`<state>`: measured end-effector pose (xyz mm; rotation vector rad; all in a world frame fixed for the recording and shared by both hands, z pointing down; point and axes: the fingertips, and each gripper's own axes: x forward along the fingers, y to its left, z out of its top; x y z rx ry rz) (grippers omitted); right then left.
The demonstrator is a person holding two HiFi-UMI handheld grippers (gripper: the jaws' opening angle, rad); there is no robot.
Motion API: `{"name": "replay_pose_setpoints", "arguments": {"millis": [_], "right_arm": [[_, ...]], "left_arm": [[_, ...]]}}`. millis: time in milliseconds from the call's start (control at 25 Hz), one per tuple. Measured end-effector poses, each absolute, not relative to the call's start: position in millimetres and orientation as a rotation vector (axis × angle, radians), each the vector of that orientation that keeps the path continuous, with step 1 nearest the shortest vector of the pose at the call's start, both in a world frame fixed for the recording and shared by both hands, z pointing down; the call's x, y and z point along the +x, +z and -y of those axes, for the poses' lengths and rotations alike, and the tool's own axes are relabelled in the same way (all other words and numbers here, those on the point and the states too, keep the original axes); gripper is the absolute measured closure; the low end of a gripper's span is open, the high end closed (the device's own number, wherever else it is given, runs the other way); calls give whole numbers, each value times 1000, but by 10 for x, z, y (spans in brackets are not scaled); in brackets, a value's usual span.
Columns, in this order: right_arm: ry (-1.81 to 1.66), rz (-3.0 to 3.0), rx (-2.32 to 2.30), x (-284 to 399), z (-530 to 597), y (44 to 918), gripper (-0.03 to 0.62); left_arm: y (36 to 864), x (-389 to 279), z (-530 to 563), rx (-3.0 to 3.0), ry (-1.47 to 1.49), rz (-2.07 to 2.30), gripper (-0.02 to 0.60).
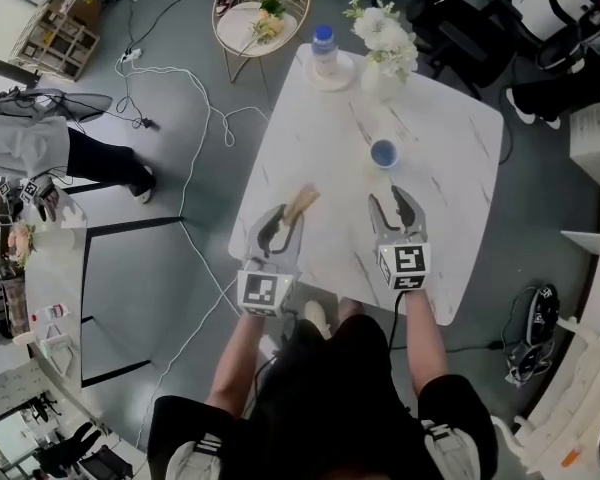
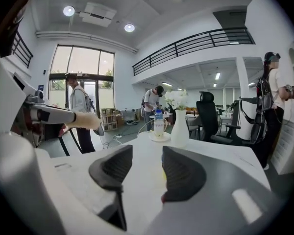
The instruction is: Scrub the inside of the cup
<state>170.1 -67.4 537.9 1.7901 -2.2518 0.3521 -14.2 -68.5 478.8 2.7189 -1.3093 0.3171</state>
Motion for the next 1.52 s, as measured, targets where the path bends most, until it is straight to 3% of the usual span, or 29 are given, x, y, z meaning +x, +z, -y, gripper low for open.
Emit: {"name": "replay_pose_setpoints", "arguments": {"millis": [840,1520], "right_arm": [[190,2313,1787,1135,-519,4552,576],[155,2311,1811,985,-1152,4298,589]], "left_arm": [[4240,-525,-448,2778,218,1359,459],[3921,-703,-931,2852,151,1377,459]]}}
